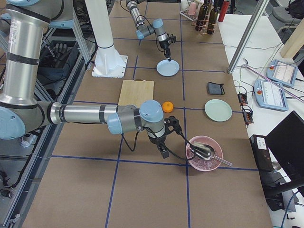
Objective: Pick orange to plate
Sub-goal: 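Slide the light blue plate with the left gripper toward the table center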
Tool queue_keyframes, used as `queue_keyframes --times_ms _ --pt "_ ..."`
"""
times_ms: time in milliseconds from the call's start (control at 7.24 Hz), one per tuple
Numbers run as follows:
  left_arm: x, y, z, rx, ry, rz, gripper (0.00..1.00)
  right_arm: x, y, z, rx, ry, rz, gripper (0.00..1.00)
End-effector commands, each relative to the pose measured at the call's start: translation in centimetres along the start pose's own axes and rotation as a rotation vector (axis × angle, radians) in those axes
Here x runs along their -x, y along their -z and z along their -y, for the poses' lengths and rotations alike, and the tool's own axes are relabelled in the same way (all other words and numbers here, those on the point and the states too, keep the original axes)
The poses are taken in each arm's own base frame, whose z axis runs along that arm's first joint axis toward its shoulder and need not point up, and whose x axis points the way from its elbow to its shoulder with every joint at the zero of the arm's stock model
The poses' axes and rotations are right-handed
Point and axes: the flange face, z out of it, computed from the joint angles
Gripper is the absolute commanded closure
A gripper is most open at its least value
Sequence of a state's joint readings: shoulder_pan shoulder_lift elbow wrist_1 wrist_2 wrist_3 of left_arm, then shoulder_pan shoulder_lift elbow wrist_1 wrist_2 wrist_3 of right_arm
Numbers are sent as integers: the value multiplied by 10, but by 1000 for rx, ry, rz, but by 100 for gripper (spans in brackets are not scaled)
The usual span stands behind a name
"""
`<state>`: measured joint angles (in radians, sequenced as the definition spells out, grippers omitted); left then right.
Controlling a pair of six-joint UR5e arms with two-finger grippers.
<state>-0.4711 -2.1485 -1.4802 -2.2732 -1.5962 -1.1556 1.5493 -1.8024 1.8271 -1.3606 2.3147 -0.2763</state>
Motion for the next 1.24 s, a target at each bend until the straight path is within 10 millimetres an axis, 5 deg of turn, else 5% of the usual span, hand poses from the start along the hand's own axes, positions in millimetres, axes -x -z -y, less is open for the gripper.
queue_keyframes --times_ms 0,138,415,691,829,1106 --pt "-2 0 0 -1 0 -4 26 0 0 0 0 0 0 0" --pt "-2 1 0 0 -3 -2 0 0 0 0 0 -2 0 0" --pt "4 25 24 -14 -43 -16 0 0 0 1 -1 -4 0 0" --pt "50 97 71 73 -214 46 0 1 2 4 -6 -25 0 0" --pt "88 142 109 108 -333 102 0 2 3 6 -9 -36 1 0" --pt "233 223 172 155 -517 197 0 6 7 11 -23 -58 18 0"
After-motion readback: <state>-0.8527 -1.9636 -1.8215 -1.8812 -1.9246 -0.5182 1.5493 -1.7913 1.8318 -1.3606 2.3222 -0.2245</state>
